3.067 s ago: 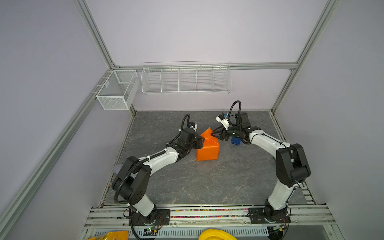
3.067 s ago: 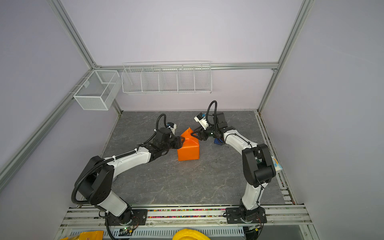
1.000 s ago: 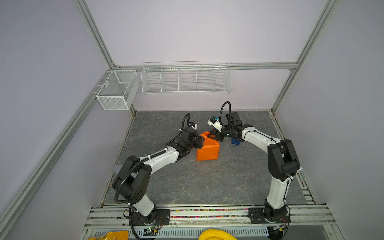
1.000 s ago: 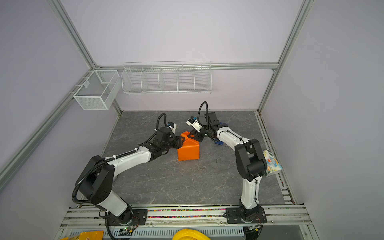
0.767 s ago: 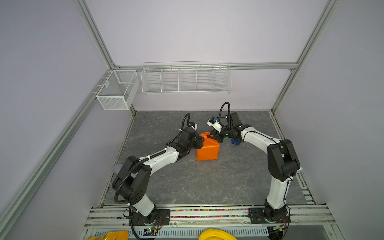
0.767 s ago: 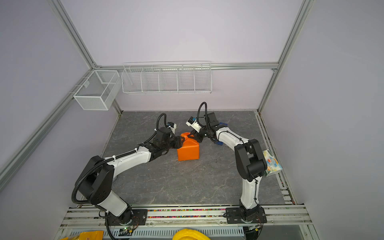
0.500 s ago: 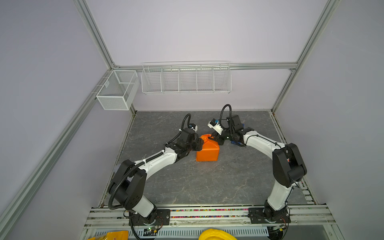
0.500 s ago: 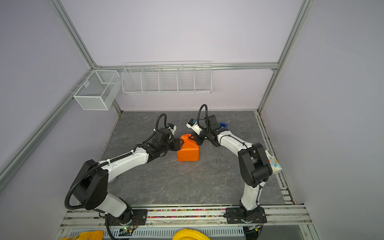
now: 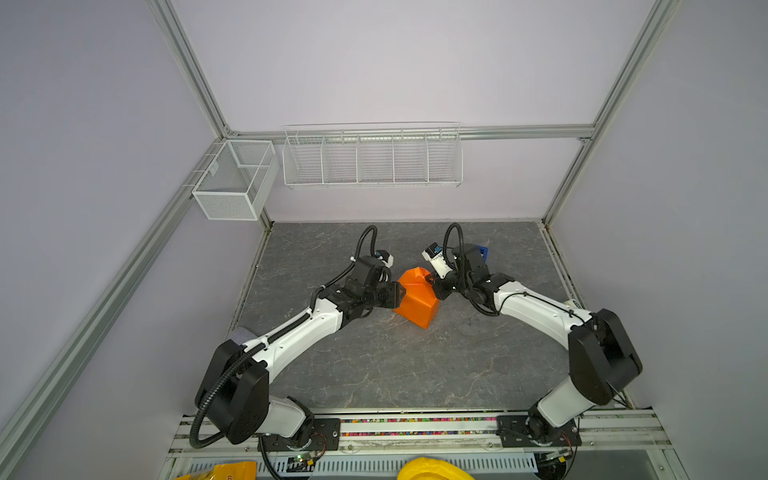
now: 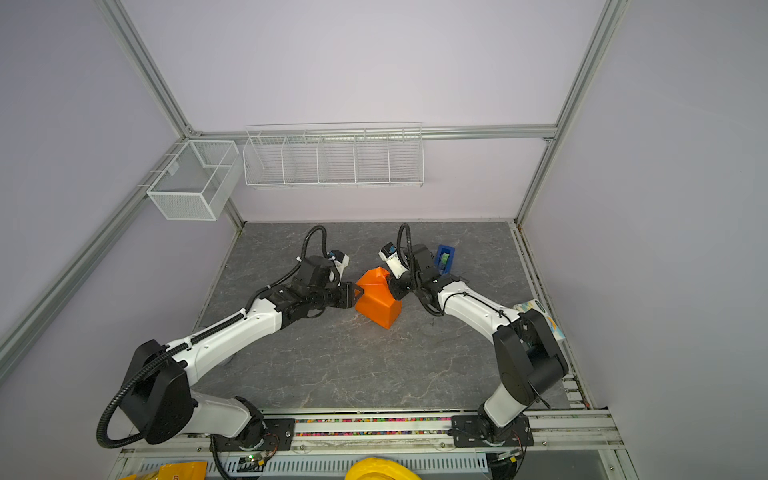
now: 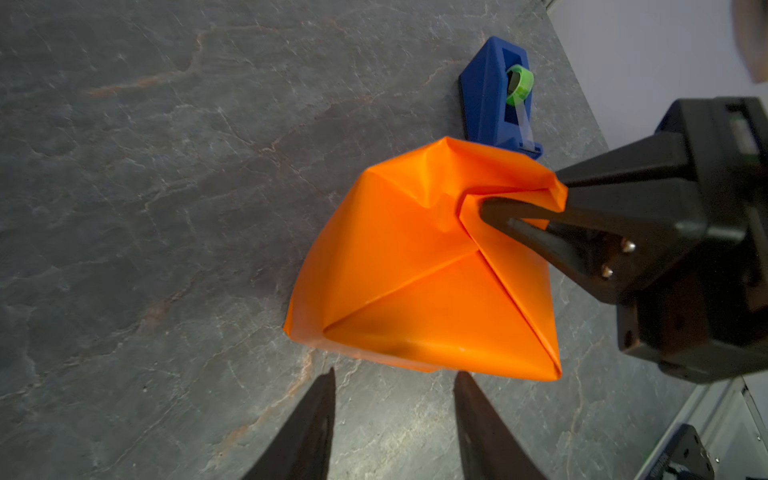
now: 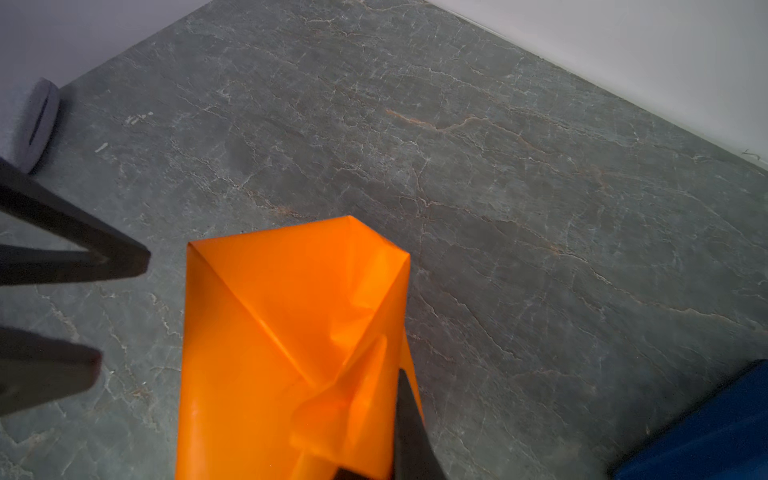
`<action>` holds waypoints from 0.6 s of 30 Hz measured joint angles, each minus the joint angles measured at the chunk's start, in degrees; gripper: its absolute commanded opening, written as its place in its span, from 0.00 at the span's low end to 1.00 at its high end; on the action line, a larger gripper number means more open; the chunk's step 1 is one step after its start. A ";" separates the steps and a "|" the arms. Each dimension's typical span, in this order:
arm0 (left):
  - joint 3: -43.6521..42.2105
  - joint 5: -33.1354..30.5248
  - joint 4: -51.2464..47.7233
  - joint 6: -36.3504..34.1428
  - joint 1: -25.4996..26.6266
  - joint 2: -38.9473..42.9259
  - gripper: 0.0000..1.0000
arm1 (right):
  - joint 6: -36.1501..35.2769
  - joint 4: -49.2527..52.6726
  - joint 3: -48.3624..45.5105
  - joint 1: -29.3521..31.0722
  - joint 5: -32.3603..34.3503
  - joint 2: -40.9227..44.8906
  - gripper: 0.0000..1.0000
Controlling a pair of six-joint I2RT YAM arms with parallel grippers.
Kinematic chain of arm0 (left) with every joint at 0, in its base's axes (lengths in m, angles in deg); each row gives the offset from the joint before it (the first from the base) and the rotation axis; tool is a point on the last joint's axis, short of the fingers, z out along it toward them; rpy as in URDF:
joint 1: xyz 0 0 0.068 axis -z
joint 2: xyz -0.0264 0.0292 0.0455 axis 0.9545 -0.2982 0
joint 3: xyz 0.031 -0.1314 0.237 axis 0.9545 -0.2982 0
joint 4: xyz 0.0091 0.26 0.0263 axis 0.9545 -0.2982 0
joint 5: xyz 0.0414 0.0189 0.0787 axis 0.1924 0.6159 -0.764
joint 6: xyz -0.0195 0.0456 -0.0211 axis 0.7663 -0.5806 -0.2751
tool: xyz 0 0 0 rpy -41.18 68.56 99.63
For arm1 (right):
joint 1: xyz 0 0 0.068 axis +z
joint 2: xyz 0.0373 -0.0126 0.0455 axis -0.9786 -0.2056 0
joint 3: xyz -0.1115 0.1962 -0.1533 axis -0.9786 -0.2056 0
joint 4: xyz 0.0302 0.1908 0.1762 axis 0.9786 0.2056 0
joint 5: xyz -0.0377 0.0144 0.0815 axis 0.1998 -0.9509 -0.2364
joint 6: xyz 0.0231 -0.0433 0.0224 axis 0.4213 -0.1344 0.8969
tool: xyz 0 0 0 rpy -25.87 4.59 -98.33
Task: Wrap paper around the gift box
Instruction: 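Tilt the box with both grippers, pressing the top flap flat against its side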
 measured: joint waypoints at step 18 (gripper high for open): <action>-2.32 4.39 2.91 2.75 0.02 -2.51 0.39 | -3.76 -2.67 -5.55 7.52 10.16 4.85 0.11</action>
